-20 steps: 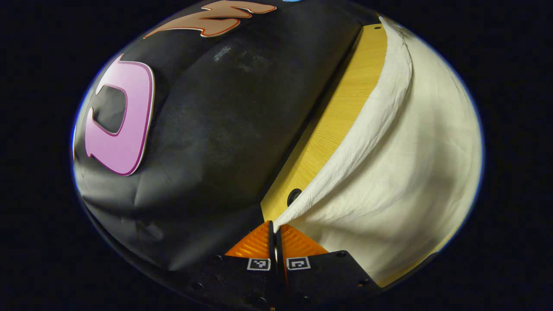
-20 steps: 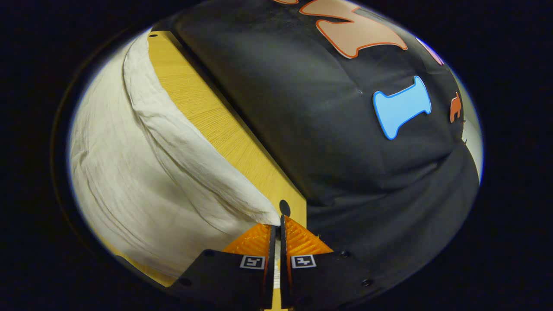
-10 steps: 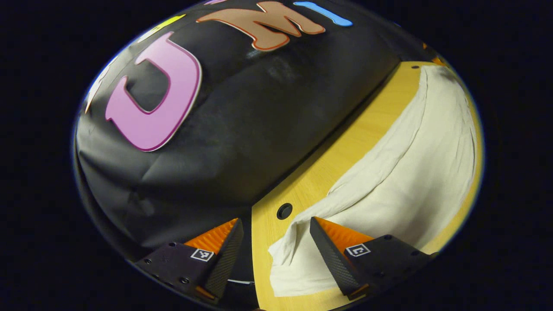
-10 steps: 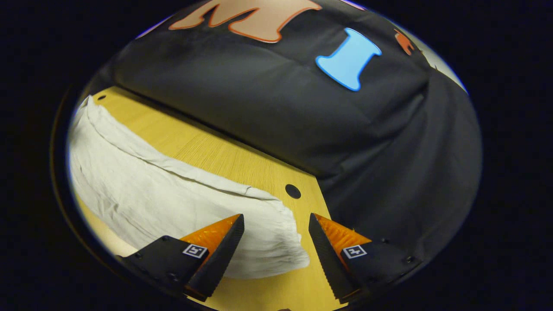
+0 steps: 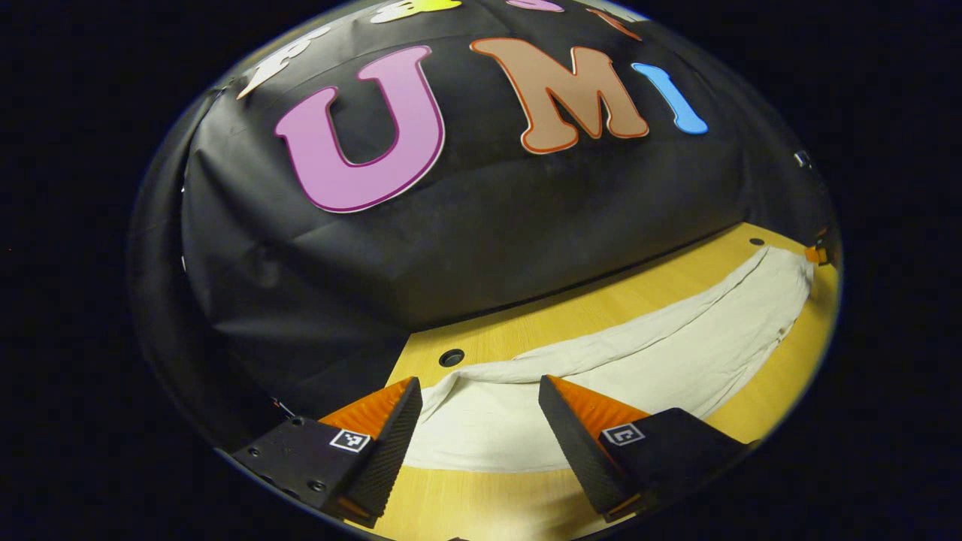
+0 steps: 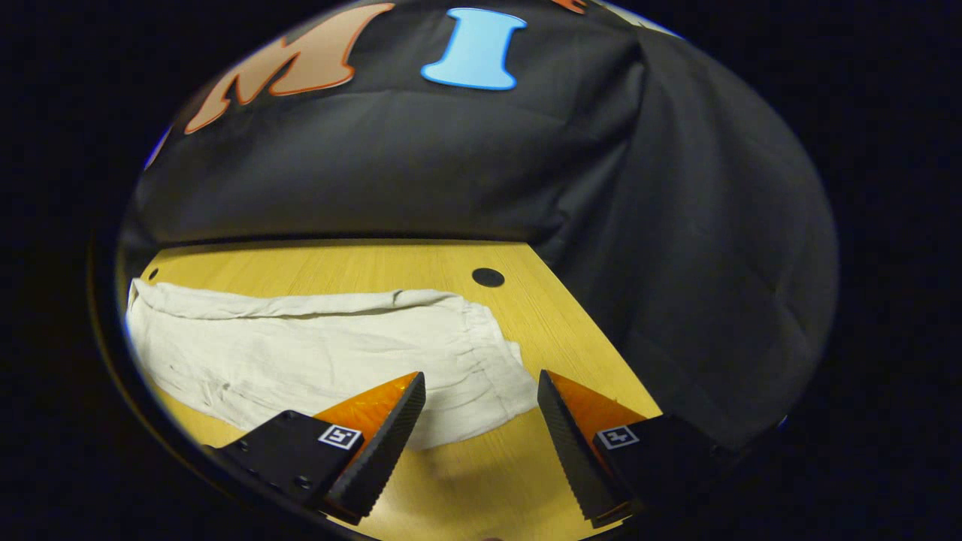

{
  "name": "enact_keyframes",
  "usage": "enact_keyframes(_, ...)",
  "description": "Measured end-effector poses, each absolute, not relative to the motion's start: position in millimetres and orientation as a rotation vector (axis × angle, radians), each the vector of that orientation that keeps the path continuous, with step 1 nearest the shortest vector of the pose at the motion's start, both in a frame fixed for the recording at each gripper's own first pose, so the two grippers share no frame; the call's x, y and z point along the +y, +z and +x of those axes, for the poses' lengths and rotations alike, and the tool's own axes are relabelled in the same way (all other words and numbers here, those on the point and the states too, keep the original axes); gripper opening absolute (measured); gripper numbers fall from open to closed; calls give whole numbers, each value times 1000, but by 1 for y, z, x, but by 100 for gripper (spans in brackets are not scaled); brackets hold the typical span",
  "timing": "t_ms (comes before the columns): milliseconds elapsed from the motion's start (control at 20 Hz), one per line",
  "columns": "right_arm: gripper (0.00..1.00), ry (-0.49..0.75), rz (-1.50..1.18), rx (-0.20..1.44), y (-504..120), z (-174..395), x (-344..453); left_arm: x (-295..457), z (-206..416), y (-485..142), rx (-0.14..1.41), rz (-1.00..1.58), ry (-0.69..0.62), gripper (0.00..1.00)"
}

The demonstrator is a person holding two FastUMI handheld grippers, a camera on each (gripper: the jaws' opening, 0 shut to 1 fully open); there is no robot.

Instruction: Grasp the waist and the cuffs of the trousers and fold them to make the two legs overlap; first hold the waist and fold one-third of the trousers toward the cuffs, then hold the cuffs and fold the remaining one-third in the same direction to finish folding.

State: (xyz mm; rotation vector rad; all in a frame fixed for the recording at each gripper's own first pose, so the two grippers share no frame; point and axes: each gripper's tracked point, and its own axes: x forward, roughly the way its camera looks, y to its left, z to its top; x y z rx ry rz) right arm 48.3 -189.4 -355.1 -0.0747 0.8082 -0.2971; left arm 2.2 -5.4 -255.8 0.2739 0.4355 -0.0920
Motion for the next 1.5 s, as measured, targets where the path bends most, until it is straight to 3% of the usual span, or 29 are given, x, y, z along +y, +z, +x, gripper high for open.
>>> enact_keyframes(500, 96, -501, 466, 902, -401, 40, -211, -21, -56, -231, 449, 243, -62, 96)
enact_keyframes(550, 92, -509, 509, 907, -402, 42, -211, -23, -58, -231, 452, 246, -61, 96)
enact_keyframes(650, 94, -516, 554, 926, -410, 45, -210, -29, -61, -229, 452, 256, -65, 96)
enact_keyframes(900, 50, -500, 568, 969, -420, 40, -215, -42, -68, -231, 459, 266, -67, 96)
enact_keyframes(950, 19, -497, 558, 959, -415, 41, -218, -45, -70, -231, 462, 266, -67, 96)
enact_keyframes(1100, 10, -499, 457, 971, -405, 42, -234, -54, -74, -231, 462, 251, -67, 96)
enact_keyframes(1200, 9, -494, 406, 973, -389, 45, -241, -60, -77, -229, 459, 229, -64, 91)
enact_keyframes(1250, 9, -490, 401, 979, -390, 44, -238, -62, -79, -230, 459, 218, -64, 96)
enact_keyframes(1500, 9, -491, 382, 949, -382, 48, -230, -67, -88, -230, 461, 164, -45, 96)
